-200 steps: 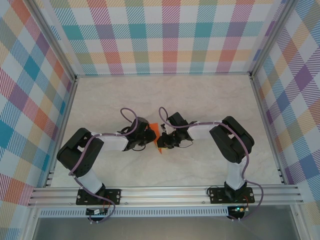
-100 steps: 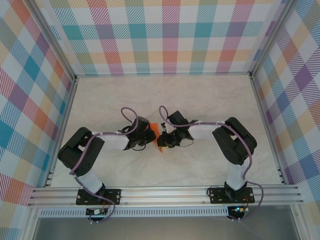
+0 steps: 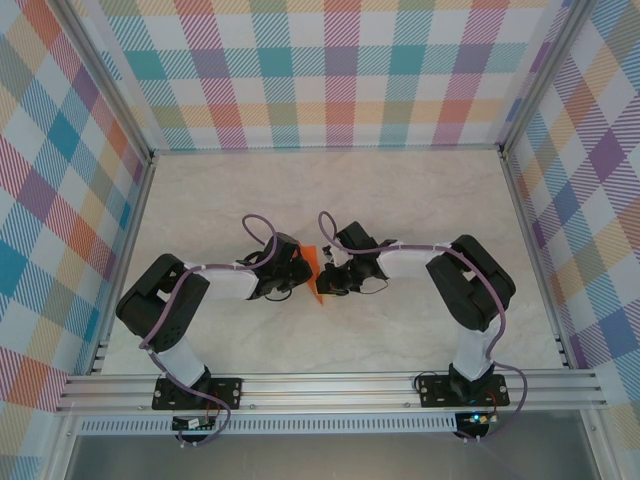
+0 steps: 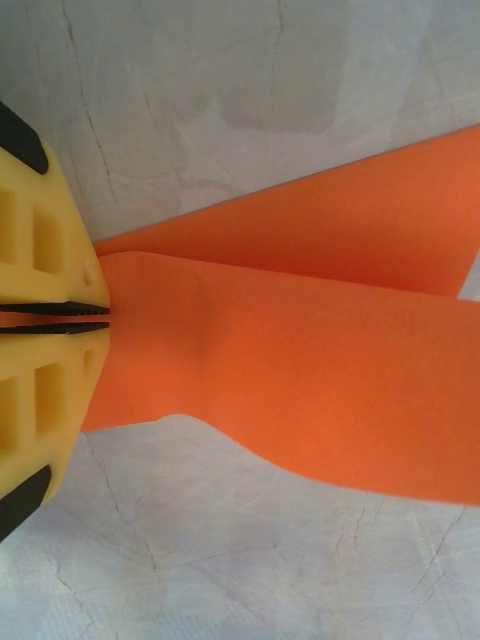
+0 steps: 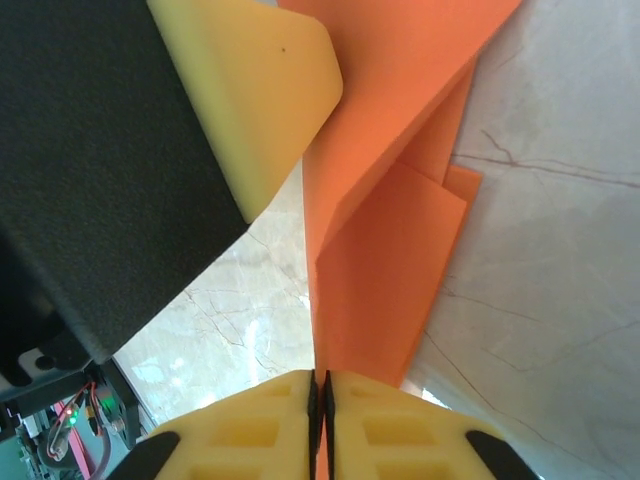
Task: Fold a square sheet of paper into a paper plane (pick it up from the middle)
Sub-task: Fold the wing for the fifth time at the center of the table.
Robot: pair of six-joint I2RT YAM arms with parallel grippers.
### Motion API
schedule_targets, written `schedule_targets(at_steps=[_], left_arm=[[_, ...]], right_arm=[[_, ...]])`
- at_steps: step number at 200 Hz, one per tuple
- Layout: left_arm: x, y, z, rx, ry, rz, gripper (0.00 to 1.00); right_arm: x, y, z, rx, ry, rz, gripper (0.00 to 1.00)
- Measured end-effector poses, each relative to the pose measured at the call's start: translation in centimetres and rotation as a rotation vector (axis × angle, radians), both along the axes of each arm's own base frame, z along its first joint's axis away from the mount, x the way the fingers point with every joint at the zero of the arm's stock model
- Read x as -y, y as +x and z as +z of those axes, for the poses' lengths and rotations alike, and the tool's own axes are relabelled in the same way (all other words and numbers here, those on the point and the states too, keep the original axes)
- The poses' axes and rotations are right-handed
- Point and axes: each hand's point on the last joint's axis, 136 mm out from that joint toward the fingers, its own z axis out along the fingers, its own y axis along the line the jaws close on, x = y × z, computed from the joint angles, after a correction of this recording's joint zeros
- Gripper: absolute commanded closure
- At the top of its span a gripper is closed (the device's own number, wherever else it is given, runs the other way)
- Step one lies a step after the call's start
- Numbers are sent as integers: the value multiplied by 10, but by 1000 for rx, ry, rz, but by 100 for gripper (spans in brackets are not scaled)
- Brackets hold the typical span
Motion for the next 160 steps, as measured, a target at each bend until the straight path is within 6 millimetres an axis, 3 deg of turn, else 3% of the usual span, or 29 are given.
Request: schedule_targets(at_steps=[50,102,160], left_arm=[[0,0,0,0,0,-1,86],[0,0,0,-1,0,-1,86],[0,0,0,-1,0,-1,86]], right_arm=[[1,-2,-12,-21,-12,1,90],[1,-5,-12,-28,-4,3,80],[9,-5,25,61,7,-15,80]])
